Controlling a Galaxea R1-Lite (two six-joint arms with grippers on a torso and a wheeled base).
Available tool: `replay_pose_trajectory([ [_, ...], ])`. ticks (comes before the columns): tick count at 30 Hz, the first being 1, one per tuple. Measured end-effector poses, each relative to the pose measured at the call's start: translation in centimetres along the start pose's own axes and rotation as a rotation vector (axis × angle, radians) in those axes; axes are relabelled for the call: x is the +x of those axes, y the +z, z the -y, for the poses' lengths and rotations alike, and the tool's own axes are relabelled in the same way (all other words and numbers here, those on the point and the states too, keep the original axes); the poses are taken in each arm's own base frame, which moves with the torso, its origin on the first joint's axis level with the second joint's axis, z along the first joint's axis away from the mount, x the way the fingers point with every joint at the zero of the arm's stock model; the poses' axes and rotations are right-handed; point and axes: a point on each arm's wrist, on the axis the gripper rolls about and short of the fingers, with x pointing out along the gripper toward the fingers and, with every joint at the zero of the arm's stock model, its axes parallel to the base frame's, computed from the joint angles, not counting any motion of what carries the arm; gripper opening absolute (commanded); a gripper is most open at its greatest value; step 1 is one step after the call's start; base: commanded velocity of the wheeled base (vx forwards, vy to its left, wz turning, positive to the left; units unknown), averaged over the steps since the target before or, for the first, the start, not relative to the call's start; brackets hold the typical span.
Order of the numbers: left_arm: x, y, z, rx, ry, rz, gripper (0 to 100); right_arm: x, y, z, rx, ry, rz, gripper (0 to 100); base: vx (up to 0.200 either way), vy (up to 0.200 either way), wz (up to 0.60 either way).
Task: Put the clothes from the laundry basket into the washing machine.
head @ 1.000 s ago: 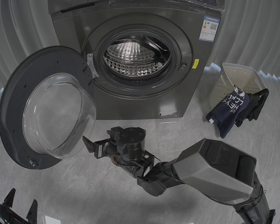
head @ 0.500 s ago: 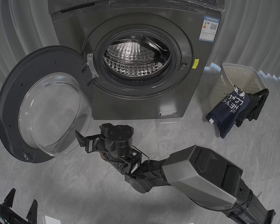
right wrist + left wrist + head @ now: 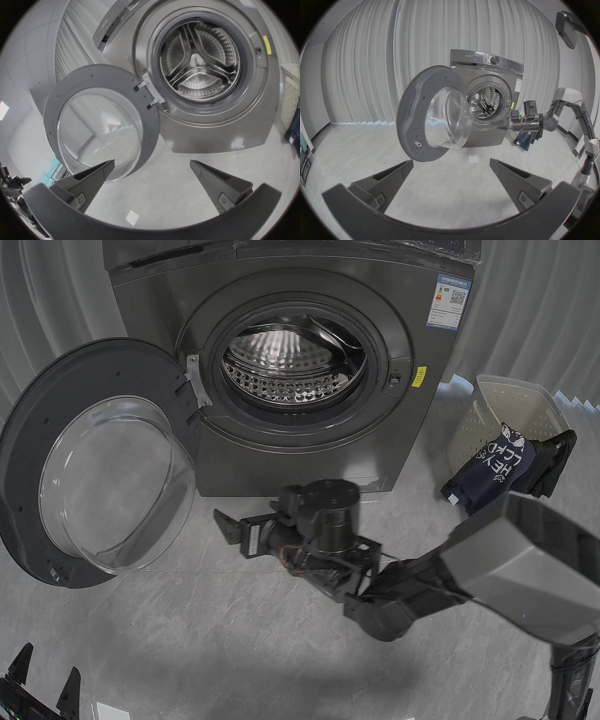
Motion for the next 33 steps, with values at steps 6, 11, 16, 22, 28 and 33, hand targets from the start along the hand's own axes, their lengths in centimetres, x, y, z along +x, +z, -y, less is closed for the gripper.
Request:
replay_pose_trajectory([
  [6, 0.0, 0.0, 0.0, 0.001, 0.0, 0.0, 100, -6.3, 4.0, 2.8, -0.032, -0.058, -0.005, 100, 0.0, 0.0, 0.0],
  [11, 0.0, 0.0, 0.0, 0.002, 0.0, 0.0, 100, -12.8, 7.1, 5.3, -0.053, -0.116, 0.018, 100, 0.0, 0.0, 0.0],
  [16, 0.0, 0.0, 0.0, 0.002, 0.0, 0.0, 100, -20.1, 9.2, 7.3, -0.073, -0.19, 0.058, 100, 0.0, 0.0, 0.0],
  [22, 0.0, 0.0, 0.0, 0.003, 0.0, 0.0, 100, -28.3, 10.0, 8.7, -0.106, -0.296, 0.103, 100, 0.0, 0.0, 0.0],
  [28, 0.0, 0.0, 0.0, 0.002, 0.0, 0.0, 100, -35.4, 9.0, 8.8, -0.139, -0.4, 0.132, 100, 0.0, 0.0, 0.0],
  [33, 0.0, 0.0, 0.0, 0.003, 0.0, 0.0, 100, -40.2, 6.6, 8.4, -0.161, -0.485, 0.123, 100, 0.0, 0.0, 0.0],
])
